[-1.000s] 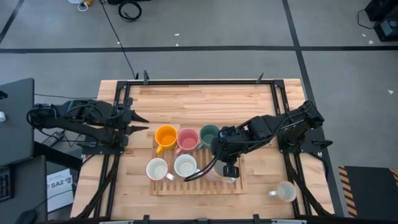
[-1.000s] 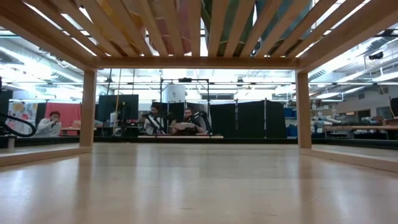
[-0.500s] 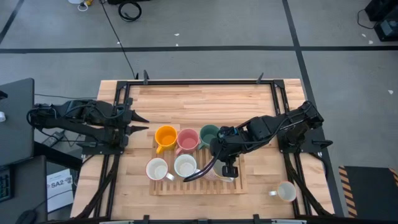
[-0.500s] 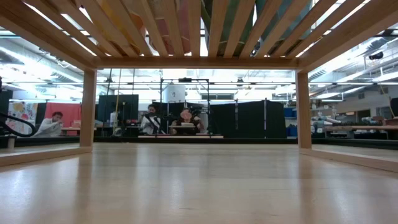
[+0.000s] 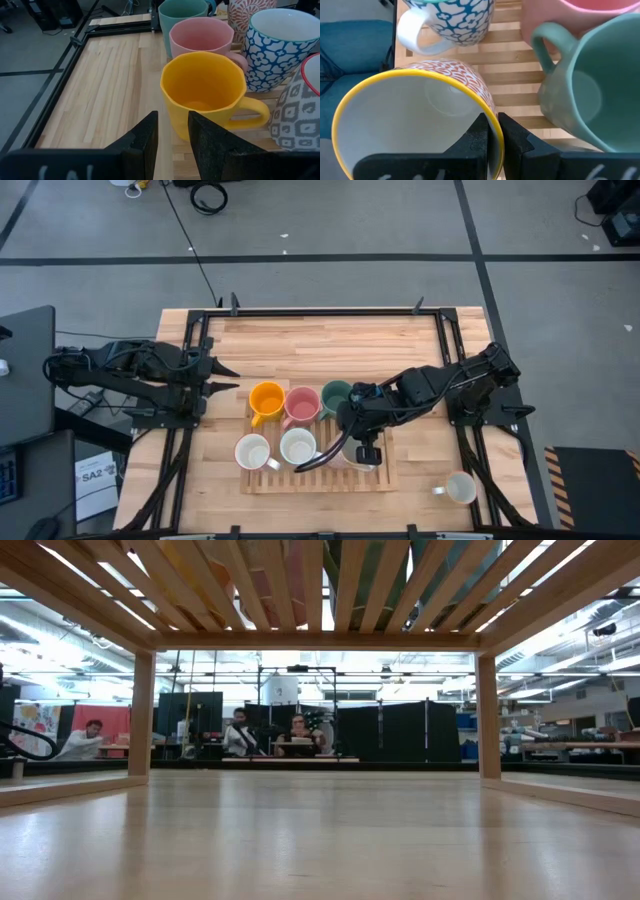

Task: Place coffee mugs
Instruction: Put the red patterned mug on the shelf

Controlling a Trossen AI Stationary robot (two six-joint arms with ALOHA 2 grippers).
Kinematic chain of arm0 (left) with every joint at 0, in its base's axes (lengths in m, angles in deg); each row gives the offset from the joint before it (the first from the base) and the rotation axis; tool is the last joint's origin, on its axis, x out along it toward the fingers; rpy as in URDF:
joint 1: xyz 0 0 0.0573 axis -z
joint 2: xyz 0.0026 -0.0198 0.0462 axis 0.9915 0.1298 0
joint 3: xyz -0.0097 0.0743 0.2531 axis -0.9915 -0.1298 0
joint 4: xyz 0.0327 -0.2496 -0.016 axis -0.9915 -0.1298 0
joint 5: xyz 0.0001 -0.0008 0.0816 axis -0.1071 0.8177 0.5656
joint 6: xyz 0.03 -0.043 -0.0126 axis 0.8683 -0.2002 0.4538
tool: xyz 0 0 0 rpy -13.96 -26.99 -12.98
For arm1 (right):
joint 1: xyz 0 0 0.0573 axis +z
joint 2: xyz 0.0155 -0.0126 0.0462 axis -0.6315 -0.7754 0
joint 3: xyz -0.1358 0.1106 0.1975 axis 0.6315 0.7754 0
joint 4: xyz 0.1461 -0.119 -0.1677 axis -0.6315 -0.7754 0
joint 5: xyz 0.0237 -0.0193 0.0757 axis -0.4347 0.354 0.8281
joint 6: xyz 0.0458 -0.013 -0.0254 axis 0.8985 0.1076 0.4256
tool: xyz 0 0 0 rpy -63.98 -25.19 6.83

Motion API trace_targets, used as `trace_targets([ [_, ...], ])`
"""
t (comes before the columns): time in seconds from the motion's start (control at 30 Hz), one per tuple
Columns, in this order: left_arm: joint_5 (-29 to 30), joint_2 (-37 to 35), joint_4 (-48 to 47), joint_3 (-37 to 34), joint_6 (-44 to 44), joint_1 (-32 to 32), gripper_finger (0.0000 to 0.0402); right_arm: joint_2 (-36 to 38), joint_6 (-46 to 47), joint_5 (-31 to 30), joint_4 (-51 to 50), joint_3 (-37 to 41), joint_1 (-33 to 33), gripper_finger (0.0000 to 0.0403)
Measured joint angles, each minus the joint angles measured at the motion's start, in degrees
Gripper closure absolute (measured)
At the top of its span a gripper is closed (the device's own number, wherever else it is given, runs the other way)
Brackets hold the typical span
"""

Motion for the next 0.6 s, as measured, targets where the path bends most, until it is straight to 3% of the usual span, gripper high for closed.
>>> trace_targets([
  [0.6, 0.0, 0.0, 0.0, 0.0, -0.09, 0.0, 0.0288, 0.0, -0.58, -0.07, 0.97, 0.0, -0.01, 0.0371],
])
